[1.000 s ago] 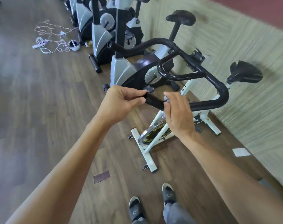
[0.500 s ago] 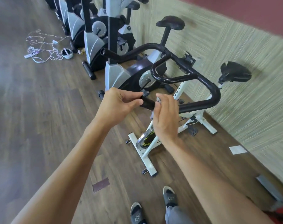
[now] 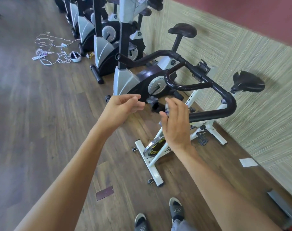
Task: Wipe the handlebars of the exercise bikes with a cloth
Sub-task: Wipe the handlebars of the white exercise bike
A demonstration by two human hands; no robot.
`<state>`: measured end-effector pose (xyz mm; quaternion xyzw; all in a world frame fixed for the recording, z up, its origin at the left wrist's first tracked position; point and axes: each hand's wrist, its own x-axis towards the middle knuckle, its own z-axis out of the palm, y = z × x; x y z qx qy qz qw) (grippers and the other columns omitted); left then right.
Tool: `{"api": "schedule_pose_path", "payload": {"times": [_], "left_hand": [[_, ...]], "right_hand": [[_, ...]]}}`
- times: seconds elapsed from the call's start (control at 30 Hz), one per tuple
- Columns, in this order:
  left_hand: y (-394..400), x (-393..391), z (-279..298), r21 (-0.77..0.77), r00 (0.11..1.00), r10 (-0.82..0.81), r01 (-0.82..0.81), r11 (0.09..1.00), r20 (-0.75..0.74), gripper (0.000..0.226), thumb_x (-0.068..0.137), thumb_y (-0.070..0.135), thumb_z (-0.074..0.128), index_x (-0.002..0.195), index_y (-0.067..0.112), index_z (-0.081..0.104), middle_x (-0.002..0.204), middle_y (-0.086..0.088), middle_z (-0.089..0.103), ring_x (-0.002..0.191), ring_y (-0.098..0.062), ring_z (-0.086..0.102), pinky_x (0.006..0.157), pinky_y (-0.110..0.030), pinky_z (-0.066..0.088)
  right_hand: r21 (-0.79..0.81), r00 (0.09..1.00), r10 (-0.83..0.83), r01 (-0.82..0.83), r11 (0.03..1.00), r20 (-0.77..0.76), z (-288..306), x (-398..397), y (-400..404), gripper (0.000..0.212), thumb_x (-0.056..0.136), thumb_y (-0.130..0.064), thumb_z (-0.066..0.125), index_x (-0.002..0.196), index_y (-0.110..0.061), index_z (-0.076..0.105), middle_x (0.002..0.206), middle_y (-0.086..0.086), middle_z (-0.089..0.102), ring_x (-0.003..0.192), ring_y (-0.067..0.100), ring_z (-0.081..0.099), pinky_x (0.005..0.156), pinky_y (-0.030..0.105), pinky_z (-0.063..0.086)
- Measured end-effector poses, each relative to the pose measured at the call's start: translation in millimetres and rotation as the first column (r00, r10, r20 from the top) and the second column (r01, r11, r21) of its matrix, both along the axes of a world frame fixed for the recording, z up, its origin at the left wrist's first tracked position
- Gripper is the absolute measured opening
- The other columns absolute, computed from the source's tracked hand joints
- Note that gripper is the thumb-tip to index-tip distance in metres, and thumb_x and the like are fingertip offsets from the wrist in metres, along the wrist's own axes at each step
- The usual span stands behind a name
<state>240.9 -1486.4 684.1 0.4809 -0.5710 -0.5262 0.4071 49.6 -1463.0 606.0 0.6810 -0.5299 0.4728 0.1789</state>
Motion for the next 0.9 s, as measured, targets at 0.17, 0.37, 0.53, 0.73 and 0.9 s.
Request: {"api": "schedule_pose_path", "payload": {"times": [0.17, 0.37, 0.53, 0.73, 0.9], "left_hand": [[-1.5, -16.9, -5.3, -0.123, 0.999, -0.021, 0.027, 0.992, 0.050, 0.025, 0.104, 0.009, 0.051, 0.121, 0.003, 0.070, 0.103, -0.008, 0.077, 0.097, -0.013, 0.075, 0.090, -0.024, 0.057], [-3.5, -34.6, 0.5, -0.259, 0.965, -0.070, 0.137, 0.956, 0.253, 0.028, 0.103, 0.024, 0.052, 0.113, 0.016, 0.077, 0.103, 0.006, 0.077, 0.102, -0.012, 0.070, 0.098, -0.038, 0.054], [-3.4, -49.5, 8.9, -0.395, 0.877, -0.048, 0.263, 0.880, 0.479, 0.023, 0.099, 0.020, 0.059, 0.095, 0.013, 0.080, 0.070, -0.002, 0.071, 0.066, -0.016, 0.062, 0.066, -0.034, 0.049], [-7.1, -46.6, 6.7, -0.466, 0.877, -0.010, 0.264, 0.844, 0.480, 0.014, 0.094, 0.019, 0.068, 0.097, 0.017, 0.081, 0.084, 0.004, 0.078, 0.076, -0.020, 0.071, 0.076, -0.040, 0.056], [-11.5, -47.6, -24.0, -0.602, 0.955, 0.024, 0.167, 0.781, 0.296, 0.024, 0.095, 0.025, 0.063, 0.097, 0.009, 0.081, 0.086, -0.005, 0.079, 0.083, -0.029, 0.075, 0.077, -0.051, 0.059]], "right_hand": [[-0.015, 0.998, 0.066, -0.066, 0.998, -0.001, 19.1, 23.1, -13.1, 0.053, 0.108, -0.036, 0.034, 0.125, 0.006, 0.061, 0.119, 0.020, 0.063, 0.101, 0.033, 0.060, 0.087, 0.039, 0.050], [0.122, 0.977, 0.077, -0.102, 0.987, 0.198, -5.2, -15.8, -5.6, 0.050, 0.110, -0.033, 0.028, 0.122, 0.006, 0.057, 0.115, 0.017, 0.059, 0.103, 0.027, 0.056, 0.089, 0.039, 0.050], [0.179, 0.979, 0.114, -0.144, 0.973, 0.167, -8.9, -31.9, -7.7, 0.051, 0.110, -0.035, 0.027, 0.123, 0.003, 0.058, 0.116, 0.014, 0.060, 0.104, 0.025, 0.056, 0.091, 0.035, 0.049], [0.104, 0.994, 0.045, -0.056, 0.993, 0.100, -14.2, -33.5, -6.4, 0.043, 0.110, -0.026, 0.033, 0.122, 0.005, 0.061, 0.117, 0.017, 0.063, 0.105, 0.029, 0.059, 0.090, 0.044, 0.052], [-0.262, 0.990, 0.067, -0.098, 0.960, -0.123, -35.1, -32.2, -21.5, 0.052, 0.109, -0.032, 0.034, 0.136, 0.009, 0.052, 0.134, 0.027, 0.058, 0.124, 0.037, 0.057, 0.104, 0.045, 0.050]]}}
